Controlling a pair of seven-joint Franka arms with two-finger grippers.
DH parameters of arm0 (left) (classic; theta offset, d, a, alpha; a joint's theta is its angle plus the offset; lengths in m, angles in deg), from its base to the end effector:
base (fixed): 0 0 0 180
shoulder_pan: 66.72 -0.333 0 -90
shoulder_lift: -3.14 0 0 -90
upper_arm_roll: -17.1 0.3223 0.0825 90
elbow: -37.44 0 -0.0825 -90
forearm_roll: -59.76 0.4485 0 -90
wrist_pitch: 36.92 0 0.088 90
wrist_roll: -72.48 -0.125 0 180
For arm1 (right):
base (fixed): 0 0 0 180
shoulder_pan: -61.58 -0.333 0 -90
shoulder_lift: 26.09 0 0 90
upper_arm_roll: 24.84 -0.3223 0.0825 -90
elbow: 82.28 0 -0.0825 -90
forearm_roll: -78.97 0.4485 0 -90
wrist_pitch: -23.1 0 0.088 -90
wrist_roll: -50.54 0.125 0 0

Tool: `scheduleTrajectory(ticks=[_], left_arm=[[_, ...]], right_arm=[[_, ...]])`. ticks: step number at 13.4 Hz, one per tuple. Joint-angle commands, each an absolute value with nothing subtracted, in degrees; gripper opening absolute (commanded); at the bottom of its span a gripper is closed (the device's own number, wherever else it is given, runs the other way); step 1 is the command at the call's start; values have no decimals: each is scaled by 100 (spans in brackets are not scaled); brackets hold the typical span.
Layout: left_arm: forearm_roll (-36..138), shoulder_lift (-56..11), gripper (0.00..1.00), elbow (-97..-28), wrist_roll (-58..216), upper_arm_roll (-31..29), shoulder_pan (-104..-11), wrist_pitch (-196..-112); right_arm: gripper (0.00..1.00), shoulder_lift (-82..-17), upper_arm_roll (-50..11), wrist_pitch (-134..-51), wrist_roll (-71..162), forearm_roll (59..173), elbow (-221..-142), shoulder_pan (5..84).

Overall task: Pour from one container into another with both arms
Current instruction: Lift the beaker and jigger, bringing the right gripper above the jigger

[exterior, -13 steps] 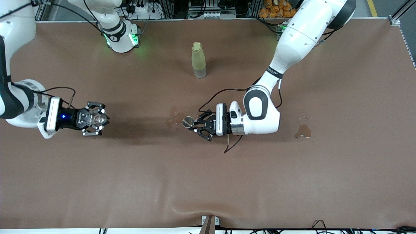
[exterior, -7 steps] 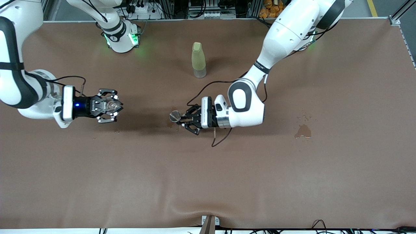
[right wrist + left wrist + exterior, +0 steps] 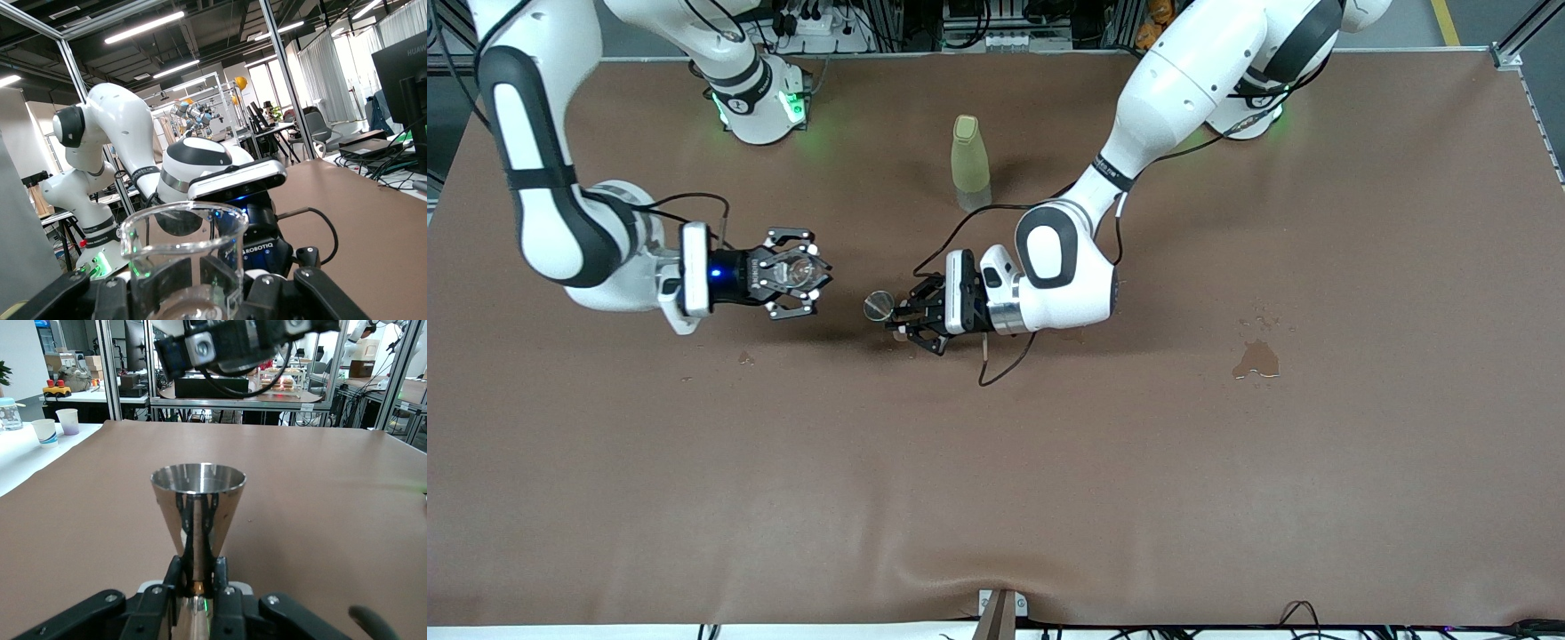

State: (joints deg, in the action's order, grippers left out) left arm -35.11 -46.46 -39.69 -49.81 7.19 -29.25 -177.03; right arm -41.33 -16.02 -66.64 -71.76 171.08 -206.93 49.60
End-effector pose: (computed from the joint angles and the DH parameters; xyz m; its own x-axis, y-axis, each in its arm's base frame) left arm 0.5774 -0.5991 0.1957 0.0263 -0.3232 0.9460 -0.9996 -0.0007 0.0276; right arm 0.5679 0.1573 0.2652 0.2980 0.0230 0.9543 0.9539 0.0298 -0.2986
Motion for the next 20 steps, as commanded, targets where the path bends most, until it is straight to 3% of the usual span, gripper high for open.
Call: scheduleTrajectory(ticks=[1, 9, 20], left_arm=[[-3710, -4714, 0, -3806, -5066, 796, -2788, -17850], [-3806, -4783, 0, -3780, -5066, 787, -2638, -17991], [-3833, -4863, 0, -3709, -5153, 884, -2664, -17983]], right_arm=[[0, -3927, -1535, -6857, -7329, 17450, -20954, 4708], [0, -3901, -1570, -7218, -7461, 18268, -21253, 3943], [0, -3761, -1570, -7156, -6866, 18259, -21631, 3917]])
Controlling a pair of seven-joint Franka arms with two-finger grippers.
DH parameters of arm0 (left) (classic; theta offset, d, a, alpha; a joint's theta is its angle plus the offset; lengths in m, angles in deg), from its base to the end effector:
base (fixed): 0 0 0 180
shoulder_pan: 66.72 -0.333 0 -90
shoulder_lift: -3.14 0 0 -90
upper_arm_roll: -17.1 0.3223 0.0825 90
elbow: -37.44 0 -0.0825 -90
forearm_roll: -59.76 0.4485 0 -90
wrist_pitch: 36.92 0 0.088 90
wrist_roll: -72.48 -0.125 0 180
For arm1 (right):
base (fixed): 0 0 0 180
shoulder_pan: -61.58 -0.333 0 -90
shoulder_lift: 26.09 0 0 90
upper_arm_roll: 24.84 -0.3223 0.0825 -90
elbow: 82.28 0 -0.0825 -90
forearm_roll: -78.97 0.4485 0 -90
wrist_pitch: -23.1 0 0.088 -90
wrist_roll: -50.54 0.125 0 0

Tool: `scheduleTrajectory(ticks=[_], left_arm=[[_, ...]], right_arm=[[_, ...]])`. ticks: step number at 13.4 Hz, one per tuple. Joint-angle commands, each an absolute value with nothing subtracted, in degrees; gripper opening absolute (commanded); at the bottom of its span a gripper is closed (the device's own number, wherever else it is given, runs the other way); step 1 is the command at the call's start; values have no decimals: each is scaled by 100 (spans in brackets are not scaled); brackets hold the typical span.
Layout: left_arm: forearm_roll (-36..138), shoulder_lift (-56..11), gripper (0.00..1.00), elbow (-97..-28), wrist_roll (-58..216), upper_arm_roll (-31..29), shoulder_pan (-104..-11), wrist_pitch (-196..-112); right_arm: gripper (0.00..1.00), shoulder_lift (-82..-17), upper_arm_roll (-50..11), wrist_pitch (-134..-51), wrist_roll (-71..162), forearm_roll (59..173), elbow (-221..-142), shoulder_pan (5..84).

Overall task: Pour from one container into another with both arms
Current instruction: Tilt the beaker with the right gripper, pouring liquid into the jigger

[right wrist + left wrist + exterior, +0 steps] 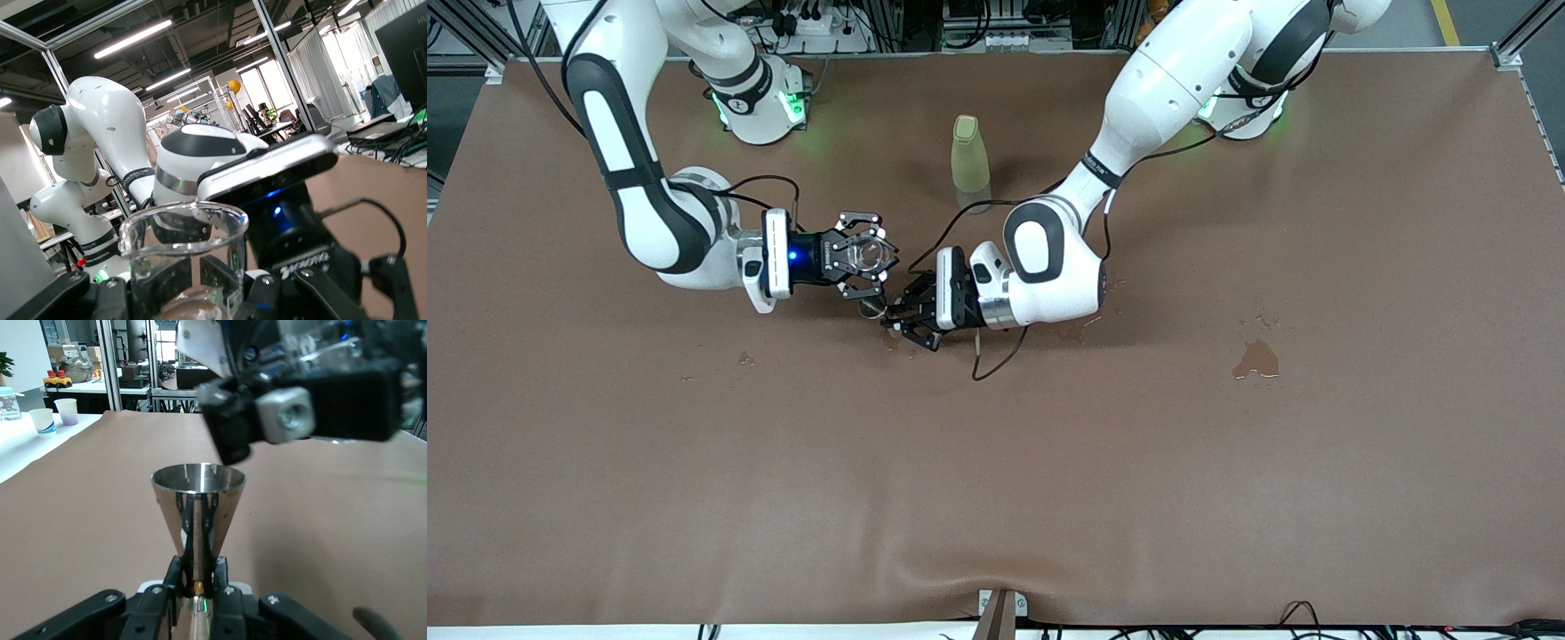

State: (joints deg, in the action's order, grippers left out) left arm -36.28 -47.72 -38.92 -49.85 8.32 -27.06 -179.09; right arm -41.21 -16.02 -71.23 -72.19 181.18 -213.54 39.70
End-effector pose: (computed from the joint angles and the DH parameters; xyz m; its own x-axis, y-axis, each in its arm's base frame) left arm 0.5681 -0.6084 0.1818 0.0319 -0.3469 0.9373 -0.9995 -0.0174 0.0275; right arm 0.5149 0.2365 0.2248 0.4035 -0.0085 0.9149 0.9149 0.0192 -0.4033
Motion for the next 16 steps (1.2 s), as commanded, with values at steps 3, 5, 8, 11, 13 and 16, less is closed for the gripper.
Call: scheduleTrajectory(ticks=[3, 5, 8, 11, 13, 16], left_arm=[[-3833, -4863, 0, -3709, -5145, 884, -2665, -17983], [-3833, -4863, 0, -3709, -5145, 884, -2665, -17983], [-3877, -4854, 0, -3709, -5154, 875, -2656, -17983], [-4026, -4837, 0, -3709, -5215, 866, -2665, -17974], [-4044, -4837, 0, -3718, -5408, 866, -2682, -17965], [-4044, -4819, 0, -3727, -5496, 875, -2673, -17965]], right_arm=[[0, -3707, -1570, -7156, -6645, 18259, -21631, 3917], [0, -3707, -1579, -7147, -6417, 18259, -21640, 3890], [0, -3707, -1579, -7139, -5899, 18251, -21649, 3881], [0, -3690, -1579, -7103, -5362, 18251, -21649, 3838], [0, -3690, -1579, -7103, -5054, 18251, -21675, 3829], [0, -3690, -1579, -7068, -4817, 18251, -21675, 3829]])
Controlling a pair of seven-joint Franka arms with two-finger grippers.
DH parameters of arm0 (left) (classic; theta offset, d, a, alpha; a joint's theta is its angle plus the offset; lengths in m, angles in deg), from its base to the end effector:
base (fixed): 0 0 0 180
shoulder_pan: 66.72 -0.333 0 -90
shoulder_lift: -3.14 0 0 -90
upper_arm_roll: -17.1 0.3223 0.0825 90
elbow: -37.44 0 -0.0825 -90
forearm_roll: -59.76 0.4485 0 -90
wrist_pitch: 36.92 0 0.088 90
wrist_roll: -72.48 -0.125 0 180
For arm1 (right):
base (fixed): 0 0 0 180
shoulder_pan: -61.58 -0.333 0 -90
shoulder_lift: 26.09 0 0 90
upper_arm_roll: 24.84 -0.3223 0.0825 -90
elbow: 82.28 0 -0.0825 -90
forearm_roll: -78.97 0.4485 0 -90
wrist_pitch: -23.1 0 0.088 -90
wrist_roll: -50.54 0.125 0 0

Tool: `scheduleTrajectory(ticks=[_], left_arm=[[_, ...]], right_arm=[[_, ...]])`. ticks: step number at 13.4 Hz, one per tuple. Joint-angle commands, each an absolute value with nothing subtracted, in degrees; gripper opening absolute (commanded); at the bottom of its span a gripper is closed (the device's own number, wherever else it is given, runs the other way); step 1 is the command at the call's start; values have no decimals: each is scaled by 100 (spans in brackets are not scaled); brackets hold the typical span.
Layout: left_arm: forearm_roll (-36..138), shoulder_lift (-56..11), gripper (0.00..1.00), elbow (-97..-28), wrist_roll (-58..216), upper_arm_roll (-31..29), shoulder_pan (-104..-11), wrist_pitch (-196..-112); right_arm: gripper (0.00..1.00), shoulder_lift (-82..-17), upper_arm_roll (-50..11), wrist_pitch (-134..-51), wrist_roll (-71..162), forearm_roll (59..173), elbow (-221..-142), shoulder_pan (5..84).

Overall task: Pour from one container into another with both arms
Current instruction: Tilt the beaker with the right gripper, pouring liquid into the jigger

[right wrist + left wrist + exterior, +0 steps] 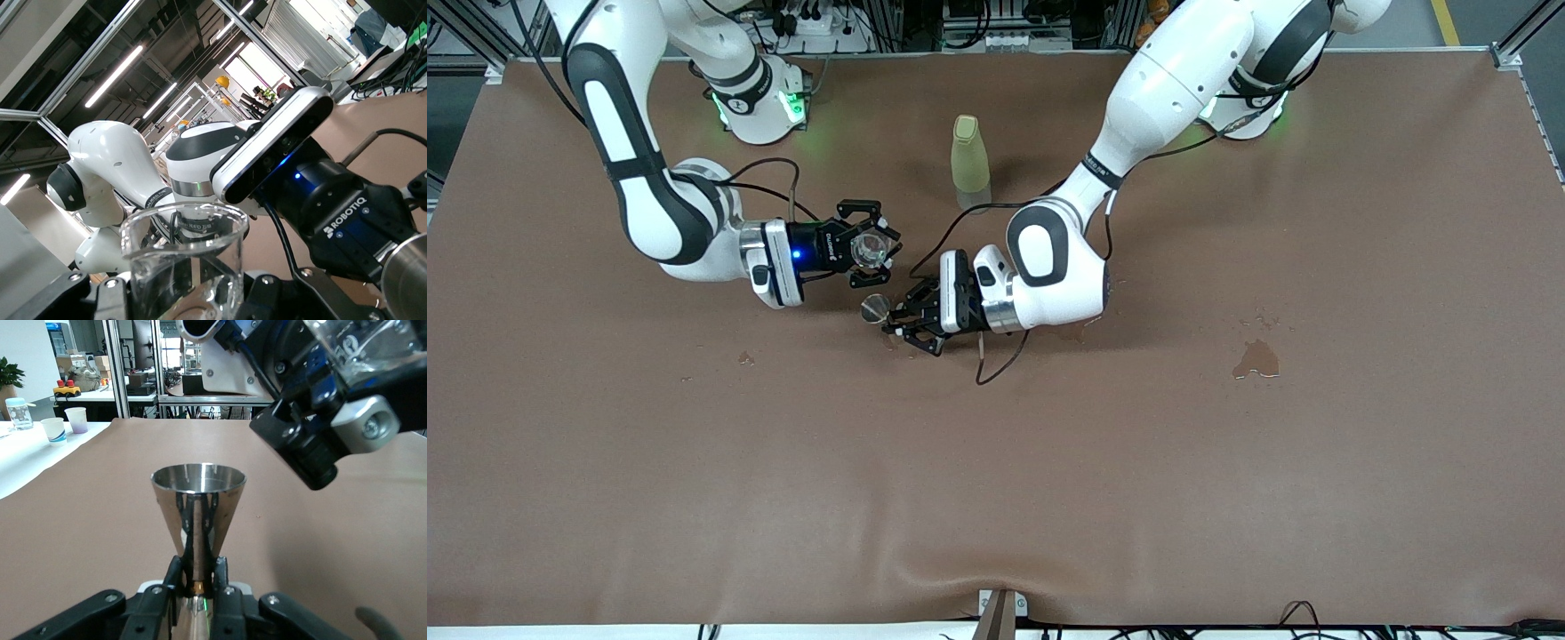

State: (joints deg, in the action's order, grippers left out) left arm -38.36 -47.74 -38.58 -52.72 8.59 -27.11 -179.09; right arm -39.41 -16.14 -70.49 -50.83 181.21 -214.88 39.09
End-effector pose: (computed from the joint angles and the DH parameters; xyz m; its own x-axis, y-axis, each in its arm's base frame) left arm 0.5724 -0.6068 0.1845 0.0058 -0.3288 0.9444 -0.9996 -0.0263 -0.0030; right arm 0.5052 0.2428 0.2347 0.7047 -0.0004 0.7095 0.7087 0.0467 -0.7040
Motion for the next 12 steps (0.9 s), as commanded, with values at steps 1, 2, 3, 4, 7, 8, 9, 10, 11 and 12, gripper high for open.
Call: scheduleTrajectory(ticks=[1, 2, 3, 4, 7, 8, 9, 10, 11, 12], left_arm=[[-4035, -4828, 0, -3727, -5505, 875, -2673, -17965], [-4035, -4819, 0, -3727, -5505, 875, -2673, -17965], [-4044, -4819, 0, -3727, -5514, 875, -2673, -17974], [-4044, -4819, 0, -3727, -5514, 875, -2673, -17974], [-4044, -4819, 0, -3727, -5514, 875, -2673, -17974], [-4044, -4819, 0, -3735, -5514, 875, -2673, -17974], [-4044, -4819, 0, -3735, -5514, 875, -2665, -17974], [-4053, -4828, 0, -3735, -5514, 875, -2673, -17974], [-4053, -4828, 0, -3735, -5514, 875, -2665, -17974], [-4053, -4828, 0, -3735, -5514, 875, -2673, -17974]], right_arm=[[0, -3681, -1579, -7068, -4729, 18251, -21675, 3829], [0, -3681, -1579, -7068, -4589, 18251, -21675, 3829], [0, -3681, -1579, -7068, -4457, 18251, -21675, 3829], [0, -3681, -1579, -7068, -4351, 18251, -21675, 3829], [0, -3681, -1579, -7077, -4104, 18259, -21675, 3837], [0, -3681, -1579, -7094, -4095, 18259, -21675, 3855], [0, -3681, -1570, -7095, -4026, 18259, -21675, 3864], [0, -3681, -1579, -7086, -3920, 18259, -21675, 3881], [0, -3672, -1579, -7077, -3832, 18259, -21675, 3881], [0, -3672, -1579, -7077, -3753, 18259, -21675, 3881]])
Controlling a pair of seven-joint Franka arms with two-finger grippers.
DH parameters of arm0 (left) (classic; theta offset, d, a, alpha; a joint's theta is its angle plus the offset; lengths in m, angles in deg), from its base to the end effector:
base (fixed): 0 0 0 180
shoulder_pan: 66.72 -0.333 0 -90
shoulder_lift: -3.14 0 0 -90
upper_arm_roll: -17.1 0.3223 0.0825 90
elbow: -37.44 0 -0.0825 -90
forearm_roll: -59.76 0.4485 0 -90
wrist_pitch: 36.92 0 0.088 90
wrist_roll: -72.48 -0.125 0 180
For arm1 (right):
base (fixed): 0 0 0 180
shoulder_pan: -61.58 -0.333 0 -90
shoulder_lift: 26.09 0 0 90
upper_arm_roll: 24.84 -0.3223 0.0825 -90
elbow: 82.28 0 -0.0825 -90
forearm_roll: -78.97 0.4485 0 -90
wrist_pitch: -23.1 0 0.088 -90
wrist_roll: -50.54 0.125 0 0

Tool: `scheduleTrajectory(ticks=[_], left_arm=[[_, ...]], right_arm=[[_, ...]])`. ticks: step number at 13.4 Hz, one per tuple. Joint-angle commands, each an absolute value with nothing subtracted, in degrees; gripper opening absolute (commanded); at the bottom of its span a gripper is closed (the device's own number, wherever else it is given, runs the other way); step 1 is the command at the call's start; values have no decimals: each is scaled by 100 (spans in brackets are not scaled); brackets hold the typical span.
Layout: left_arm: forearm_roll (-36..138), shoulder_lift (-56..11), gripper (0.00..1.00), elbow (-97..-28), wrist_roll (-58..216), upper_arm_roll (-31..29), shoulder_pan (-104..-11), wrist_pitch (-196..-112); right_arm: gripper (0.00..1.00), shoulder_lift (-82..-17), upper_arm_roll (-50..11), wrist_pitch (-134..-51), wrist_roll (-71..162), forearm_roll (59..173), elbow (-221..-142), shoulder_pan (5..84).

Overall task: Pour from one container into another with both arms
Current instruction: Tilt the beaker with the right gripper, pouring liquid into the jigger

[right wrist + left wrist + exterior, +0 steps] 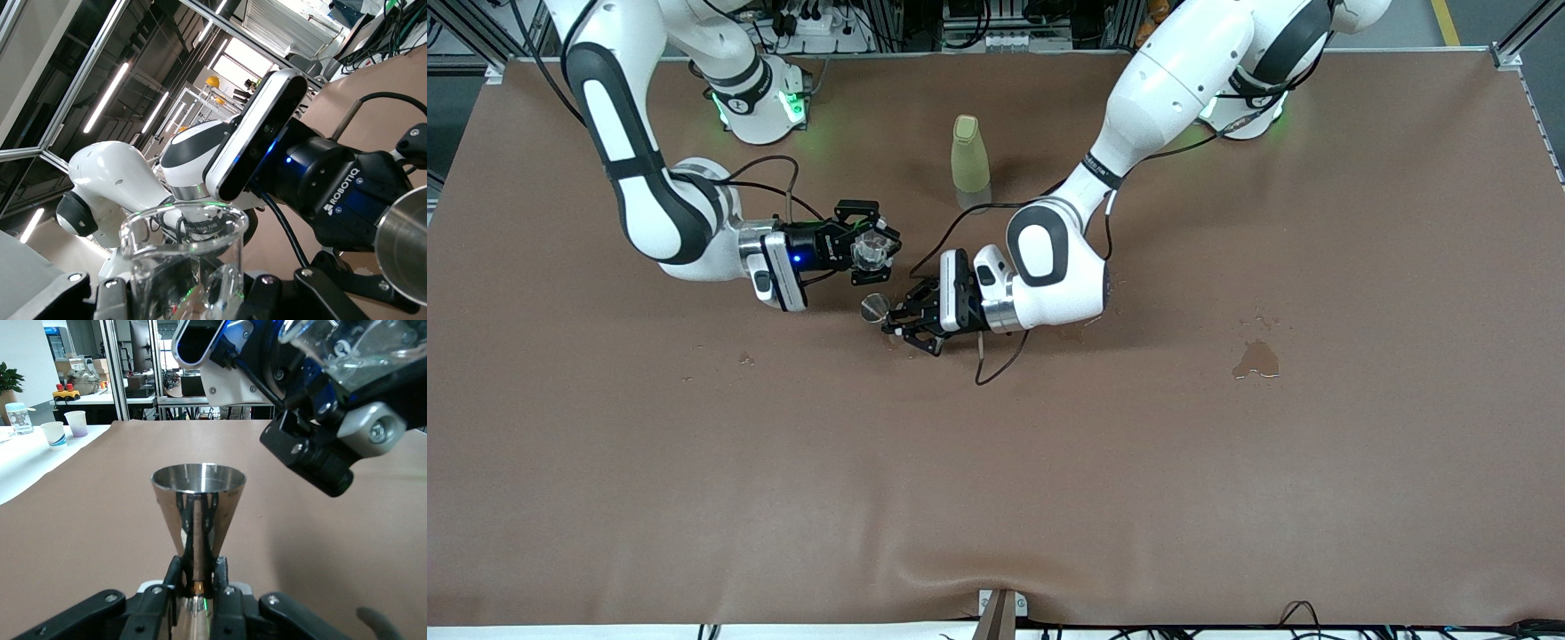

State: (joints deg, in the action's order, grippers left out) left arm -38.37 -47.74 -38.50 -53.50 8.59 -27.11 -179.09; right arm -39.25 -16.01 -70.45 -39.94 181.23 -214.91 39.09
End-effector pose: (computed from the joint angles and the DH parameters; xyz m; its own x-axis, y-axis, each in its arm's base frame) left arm 0.5727 -0.6071 0.1852 -0.0085 -0.3282 0.9446 -0.9996 -0.0221 -0.0167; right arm 0.5058 0.2417 0.2362 0.8247 0.0059 0.5655 0.5647 0.0458 -0.8240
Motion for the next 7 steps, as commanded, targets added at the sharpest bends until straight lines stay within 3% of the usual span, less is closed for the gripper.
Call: scheduleTrajectory(ticks=[1, 7], left_arm=[[-4061, -4819, 0, -3735, -5514, 875, -2673, -17974], [-4141, -4819, 0, -3735, -5514, 875, -2656, -17974]], right_arm=[[0, -3672, -1579, -7077, -3639, 18259, -21666, 3881], [0, -3611, -1570, -7086, -2770, 18268, -21640, 3899]])
